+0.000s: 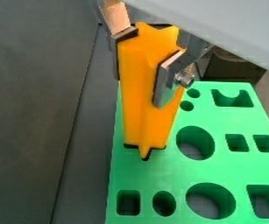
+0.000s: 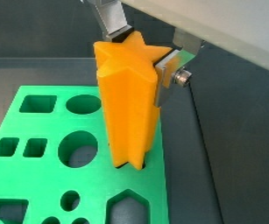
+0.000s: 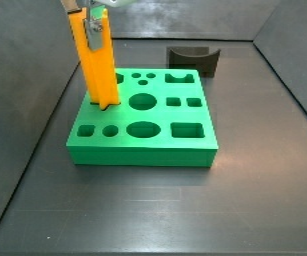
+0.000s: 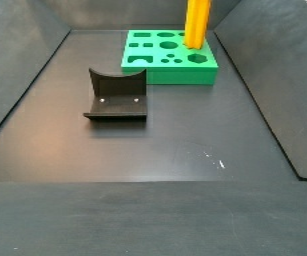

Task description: Insert the star object.

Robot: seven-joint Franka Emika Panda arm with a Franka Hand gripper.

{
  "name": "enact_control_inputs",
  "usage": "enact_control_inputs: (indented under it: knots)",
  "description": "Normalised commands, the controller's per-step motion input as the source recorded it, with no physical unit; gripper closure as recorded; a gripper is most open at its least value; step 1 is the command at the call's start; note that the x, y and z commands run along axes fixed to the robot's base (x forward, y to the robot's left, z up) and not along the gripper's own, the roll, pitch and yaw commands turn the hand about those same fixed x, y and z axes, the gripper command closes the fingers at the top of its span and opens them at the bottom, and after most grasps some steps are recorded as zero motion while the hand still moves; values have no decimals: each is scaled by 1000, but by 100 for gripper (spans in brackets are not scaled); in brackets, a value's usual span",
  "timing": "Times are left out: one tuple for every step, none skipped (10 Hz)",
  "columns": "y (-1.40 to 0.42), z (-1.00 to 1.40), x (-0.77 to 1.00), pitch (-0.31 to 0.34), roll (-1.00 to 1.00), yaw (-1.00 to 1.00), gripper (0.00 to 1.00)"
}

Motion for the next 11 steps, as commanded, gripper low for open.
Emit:
enact_control_inputs:
  knots:
    - [0, -37, 0, 0, -316, 234, 100]
    - [49, -66, 0, 0, -363, 231, 100]
    - [0, -137, 0, 0, -339, 137, 100]
    - [0, -229, 69, 0, -94, 0, 100]
    - [0, -231, 0, 1, 0, 49, 100]
    - [0, -294, 9, 0, 0, 74, 100]
    - [0, -414, 220, 53, 19, -49, 100]
    - [0, -471, 220, 67, 51, -97, 100]
    - [0, -417, 174, 51, 43, -66, 100]
    - [0, -323, 89, 27, 33, -31, 100]
    - [0, -331, 3, 0, 29, -9, 100]
